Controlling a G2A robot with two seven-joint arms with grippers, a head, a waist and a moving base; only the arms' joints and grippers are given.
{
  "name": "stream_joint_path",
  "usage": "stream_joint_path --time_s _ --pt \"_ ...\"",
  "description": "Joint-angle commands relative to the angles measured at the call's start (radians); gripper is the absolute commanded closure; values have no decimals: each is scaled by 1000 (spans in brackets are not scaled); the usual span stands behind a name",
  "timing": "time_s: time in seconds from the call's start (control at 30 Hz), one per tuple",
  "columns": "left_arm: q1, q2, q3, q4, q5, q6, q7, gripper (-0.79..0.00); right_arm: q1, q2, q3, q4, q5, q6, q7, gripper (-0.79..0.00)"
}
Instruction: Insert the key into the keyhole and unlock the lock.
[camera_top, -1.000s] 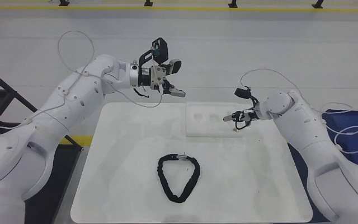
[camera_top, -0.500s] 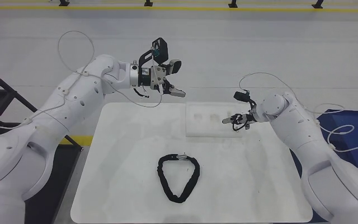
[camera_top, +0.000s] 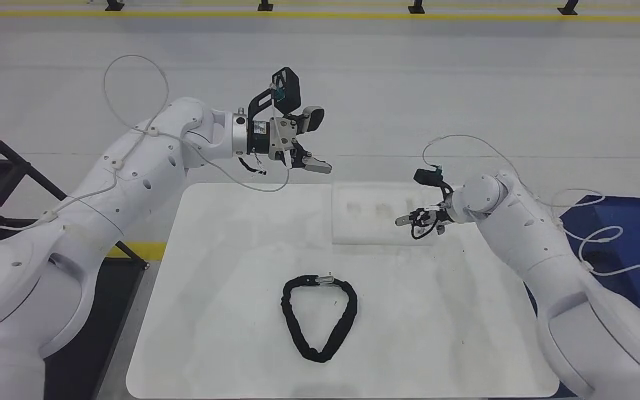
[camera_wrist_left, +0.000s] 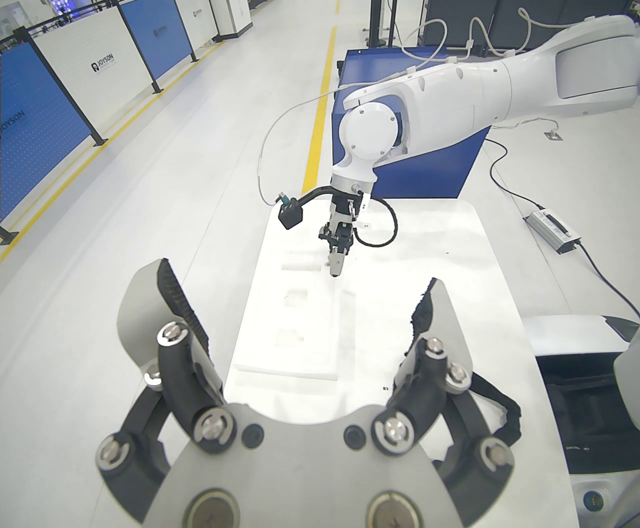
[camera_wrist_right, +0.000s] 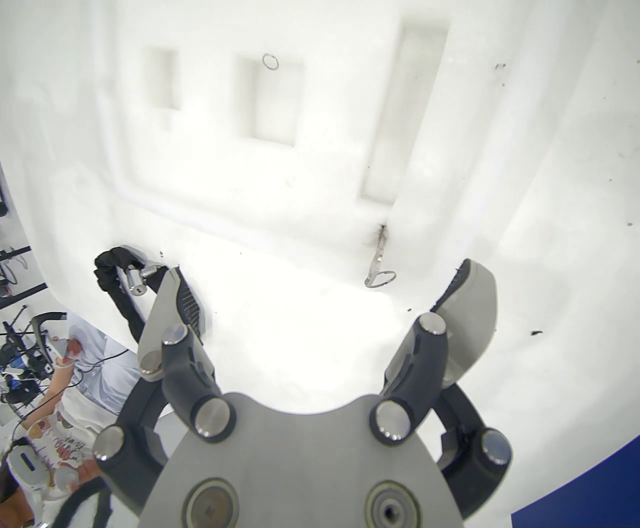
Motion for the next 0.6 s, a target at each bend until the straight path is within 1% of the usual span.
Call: stream_joint_path --time_s 0.0,0.27,0.3,0.37,0.4,0.43,0.47,0.57 --pt "0 0 0 0 0 0 0 -785 -9 0 -3 -19 -20 16 -15 -785" --pt "0 0 0 0 0 0 0 -785 -30 -1 -5 -81 -83 110 -24 -785" --pt "0 0 0 0 0 0 0 -785 -32 0 -3 -85 -87 118 -24 -739" --pt "0 0 0 0 0 0 0 -785 -36 1 -1 -93 -98 133 -21 -468" --pt "0 0 0 0 0 0 0 -785 -37 1 0 -97 -105 140 -19 -382" --pt "0 0 0 0 0 0 0 -785 -38 1 1 -102 -110 146 -18 -351" --pt "0 0 0 0 0 0 0 -785 -39 1 1 -105 -116 152 -16 -339" --pt "0 0 0 0 0 0 0 -785 -42 1 1 -113 -141 175 -14 -323"
